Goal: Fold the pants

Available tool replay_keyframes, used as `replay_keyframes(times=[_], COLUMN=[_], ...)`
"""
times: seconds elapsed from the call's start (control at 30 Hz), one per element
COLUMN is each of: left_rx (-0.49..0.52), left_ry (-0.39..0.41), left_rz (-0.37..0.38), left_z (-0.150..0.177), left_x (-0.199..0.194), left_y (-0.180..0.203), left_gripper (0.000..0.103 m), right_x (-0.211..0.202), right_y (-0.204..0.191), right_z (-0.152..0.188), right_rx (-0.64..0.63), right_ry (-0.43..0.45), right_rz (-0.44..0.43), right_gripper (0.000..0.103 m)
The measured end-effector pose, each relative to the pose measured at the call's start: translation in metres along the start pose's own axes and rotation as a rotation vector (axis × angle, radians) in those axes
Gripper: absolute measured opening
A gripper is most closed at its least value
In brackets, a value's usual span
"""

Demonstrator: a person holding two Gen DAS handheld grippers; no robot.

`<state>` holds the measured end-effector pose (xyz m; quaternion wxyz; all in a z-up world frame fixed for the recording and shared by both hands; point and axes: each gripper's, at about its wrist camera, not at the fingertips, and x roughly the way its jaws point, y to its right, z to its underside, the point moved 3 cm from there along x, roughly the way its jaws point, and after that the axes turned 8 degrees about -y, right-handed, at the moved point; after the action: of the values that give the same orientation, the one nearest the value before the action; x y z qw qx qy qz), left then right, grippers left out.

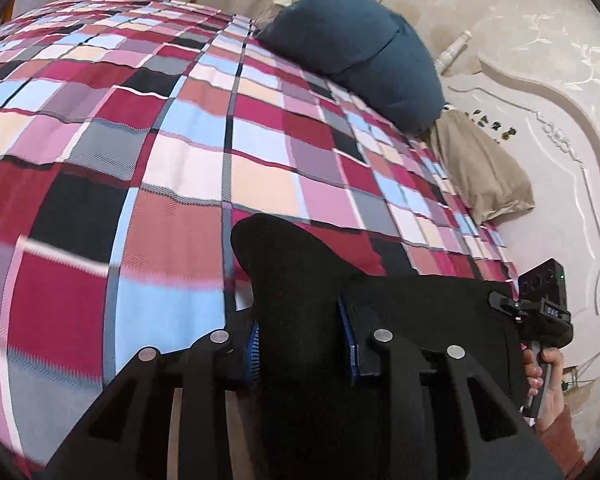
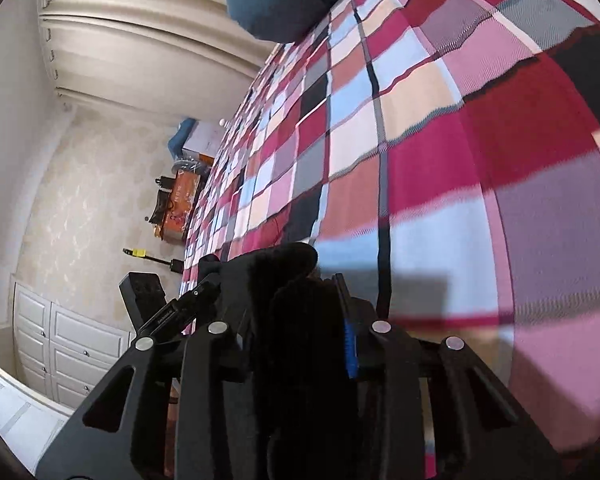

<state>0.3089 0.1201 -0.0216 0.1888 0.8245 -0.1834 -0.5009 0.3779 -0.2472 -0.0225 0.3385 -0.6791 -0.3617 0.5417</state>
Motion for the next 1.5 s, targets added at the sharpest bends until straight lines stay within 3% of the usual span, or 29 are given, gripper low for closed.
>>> replay_keyframes(times=[0.1,0.23,0.3,0.33,0.4,0.43,0.5,0.67,0.77,0.87,0.93,0.97,1.0,1.1,1.3,1.5], left_rx=[-0.023,-0.082,-0.103,-0.105,-0.090,-0.082,-0.072,-0.087,-0.113,-0.119,-0.124,-0.125,-0.125,-0.148,-0.136,-0.115], left_ry=[-0.016,-0.007,0.008,0.014,0.016,0.018,0.015,0.031,0.034,0.033,0.028,0.022,0.012,0.000,-0.011,-0.019], left_rz=[0.019,0.105,0.146,0.152,0.173,0.183,0.199,0.227,0.268,0.257,0.244,0.237,0.222,0.197,0.148,0.104], left_z=[-0.002,0.004,0.008,0.013,0.024,0.032,0.054,0.112,0.130,0.133,0.132,0.132,0.134,0.135,0.145,0.173], left_x=[0.011,0.014,0.008,0.002,-0.009,-0.015,-0.026,-0.052,-0.057,-0.054,-0.048,-0.045,-0.043,-0.037,-0.047,-0.062], left_y=[-0.009,-0.022,-0.023,-0.022,-0.016,-0.012,-0.006,0.004,0.010,0.017,0.022,0.026,0.028,0.029,0.039,0.053], left_gripper=[0.033,0.044,0.051,0.057,0.072,0.075,0.076,0.076,0.079,0.080,0.080,0.078,0.058,0.048,0.043,0.043], right_x=[0.008,0.010,0.007,0.004,-0.006,-0.014,-0.027,-0.051,-0.050,-0.038,-0.034,-0.032,-0.031,-0.030,-0.037,-0.045], right_y=[0.015,0.028,0.026,0.025,0.023,0.021,0.019,0.020,0.015,0.008,0.005,0.004,0.005,0.011,0.000,-0.003], right_z=[-0.005,-0.004,-0.002,0.001,0.010,0.019,0.036,0.096,0.123,0.129,0.128,0.128,0.128,0.133,0.140,0.172], right_rx=[0.049,0.088,0.090,0.100,0.127,0.134,0.134,0.145,0.159,0.141,0.139,0.142,0.150,0.164,0.157,0.159], right_ry=[-0.012,0.003,0.007,0.011,0.020,0.029,0.045,0.057,0.053,0.034,0.034,0.034,0.029,0.022,0.036,0.032], right_rz=[0.006,-0.056,-0.057,-0.064,-0.088,-0.103,-0.115,-0.120,-0.139,-0.121,-0.096,-0.083,-0.056,-0.056,-0.070,-0.083], right_gripper=[0.031,0.033,0.042,0.045,0.062,0.065,0.071,0.073,0.073,0.076,0.074,0.061,0.044,0.034,0.032,0.031])
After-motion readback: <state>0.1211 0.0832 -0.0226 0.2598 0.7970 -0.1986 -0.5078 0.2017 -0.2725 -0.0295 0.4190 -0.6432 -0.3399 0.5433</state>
